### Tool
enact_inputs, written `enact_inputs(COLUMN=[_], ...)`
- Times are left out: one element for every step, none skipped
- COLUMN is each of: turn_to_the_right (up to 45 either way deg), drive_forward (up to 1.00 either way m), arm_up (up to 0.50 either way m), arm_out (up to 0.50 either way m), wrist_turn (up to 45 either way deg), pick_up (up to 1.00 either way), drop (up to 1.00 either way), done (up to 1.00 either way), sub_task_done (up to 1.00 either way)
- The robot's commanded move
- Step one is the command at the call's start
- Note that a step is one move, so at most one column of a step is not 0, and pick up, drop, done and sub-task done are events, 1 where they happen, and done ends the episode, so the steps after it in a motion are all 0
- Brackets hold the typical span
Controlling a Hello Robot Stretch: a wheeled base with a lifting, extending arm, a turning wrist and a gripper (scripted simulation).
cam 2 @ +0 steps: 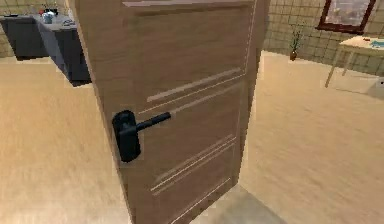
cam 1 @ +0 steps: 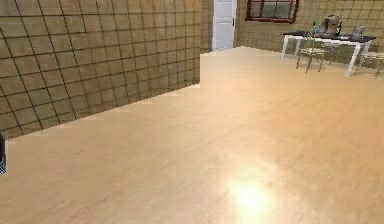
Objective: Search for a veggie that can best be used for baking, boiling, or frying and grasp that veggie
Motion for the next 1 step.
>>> enact_inputs(turn_to_the_right=[0.0], drive_forward=[0.50], arm_up=[0.00], arm_out=[0.00], wrist_turn=[0.0], pick_up=[0.00], drop=[0.00], done=[0.00], sub_task_done=[0.00])
